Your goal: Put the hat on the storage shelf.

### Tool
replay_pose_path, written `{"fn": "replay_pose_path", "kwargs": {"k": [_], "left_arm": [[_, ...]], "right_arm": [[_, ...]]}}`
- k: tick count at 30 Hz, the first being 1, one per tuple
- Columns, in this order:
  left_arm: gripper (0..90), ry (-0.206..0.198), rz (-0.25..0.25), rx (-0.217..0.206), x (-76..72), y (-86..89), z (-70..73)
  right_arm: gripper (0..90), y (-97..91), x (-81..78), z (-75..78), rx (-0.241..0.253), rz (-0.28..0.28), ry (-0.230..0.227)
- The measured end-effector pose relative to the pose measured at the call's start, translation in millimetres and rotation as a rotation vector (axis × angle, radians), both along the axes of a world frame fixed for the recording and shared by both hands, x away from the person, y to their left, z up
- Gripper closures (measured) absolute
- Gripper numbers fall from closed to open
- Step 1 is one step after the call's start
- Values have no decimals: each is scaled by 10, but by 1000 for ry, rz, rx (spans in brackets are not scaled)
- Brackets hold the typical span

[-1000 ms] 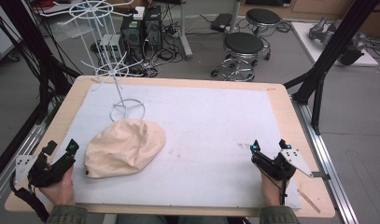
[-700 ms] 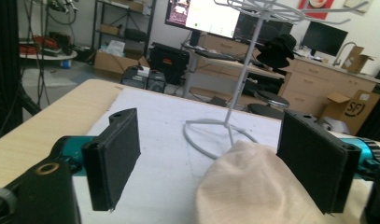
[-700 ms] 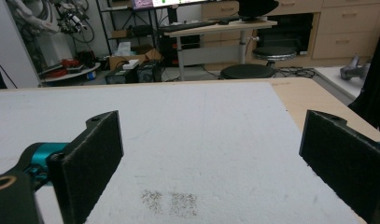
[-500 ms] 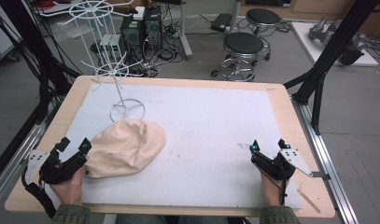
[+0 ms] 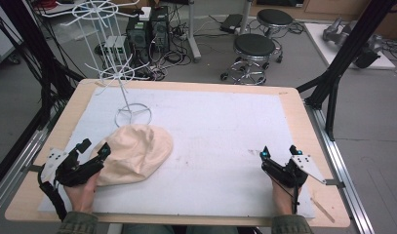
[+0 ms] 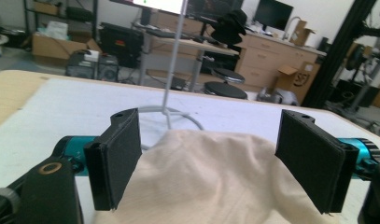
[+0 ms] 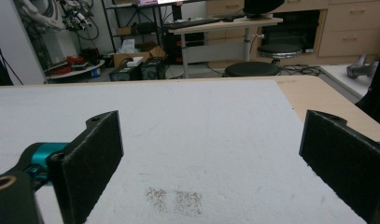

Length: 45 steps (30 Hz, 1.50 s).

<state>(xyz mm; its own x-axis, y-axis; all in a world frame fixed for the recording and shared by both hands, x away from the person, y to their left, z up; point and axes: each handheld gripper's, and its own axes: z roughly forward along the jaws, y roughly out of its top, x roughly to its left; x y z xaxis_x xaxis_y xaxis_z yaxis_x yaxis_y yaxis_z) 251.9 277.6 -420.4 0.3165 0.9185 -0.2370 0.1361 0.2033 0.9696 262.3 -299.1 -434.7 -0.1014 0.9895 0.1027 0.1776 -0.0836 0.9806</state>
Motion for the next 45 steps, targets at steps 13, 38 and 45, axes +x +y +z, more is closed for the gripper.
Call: {"fn": "replay_pose_path", "kwargs": {"k": [13,38,45], "left_arm": [[241,105,-153,5,177,-79,60],[250,277,-286,68,440,-519,105],[261,328,-342,95,490,-608,75]], "right_arm": [[50,27,28,-7,-29,13,-4],[50,62,58,-8,-36,17,8],[50,65,59,-9,-37,17,10]]}}
